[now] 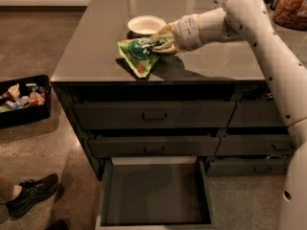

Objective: Pick green rice chip bag from bottom drawer and place on counter

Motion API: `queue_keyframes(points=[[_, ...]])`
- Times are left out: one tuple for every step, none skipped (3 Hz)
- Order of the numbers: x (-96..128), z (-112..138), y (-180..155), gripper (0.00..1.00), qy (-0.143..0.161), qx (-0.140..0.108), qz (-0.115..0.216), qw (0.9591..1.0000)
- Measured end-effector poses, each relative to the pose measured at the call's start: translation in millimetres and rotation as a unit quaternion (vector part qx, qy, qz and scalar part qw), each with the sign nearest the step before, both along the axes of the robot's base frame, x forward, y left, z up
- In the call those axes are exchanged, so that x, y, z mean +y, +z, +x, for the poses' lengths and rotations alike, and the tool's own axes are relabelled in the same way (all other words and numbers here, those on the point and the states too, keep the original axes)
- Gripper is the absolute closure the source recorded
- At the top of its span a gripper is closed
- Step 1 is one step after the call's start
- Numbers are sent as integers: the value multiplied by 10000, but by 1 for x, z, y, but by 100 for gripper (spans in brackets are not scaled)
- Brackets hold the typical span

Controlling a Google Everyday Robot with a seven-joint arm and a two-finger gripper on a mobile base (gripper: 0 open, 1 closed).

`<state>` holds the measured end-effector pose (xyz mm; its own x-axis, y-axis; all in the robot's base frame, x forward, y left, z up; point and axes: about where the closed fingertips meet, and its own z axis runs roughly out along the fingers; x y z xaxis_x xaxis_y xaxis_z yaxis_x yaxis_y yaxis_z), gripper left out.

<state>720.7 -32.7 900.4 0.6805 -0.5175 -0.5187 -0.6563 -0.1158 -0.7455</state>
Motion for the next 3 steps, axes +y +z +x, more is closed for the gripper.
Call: queue_keyframes(points=[[-2, -1, -5, 58, 64, 183, -164, 9997], [-3, -3, -8, 35, 46, 268, -254, 9993], [-3, -3, -8, 11, 46, 268, -254, 9993]])
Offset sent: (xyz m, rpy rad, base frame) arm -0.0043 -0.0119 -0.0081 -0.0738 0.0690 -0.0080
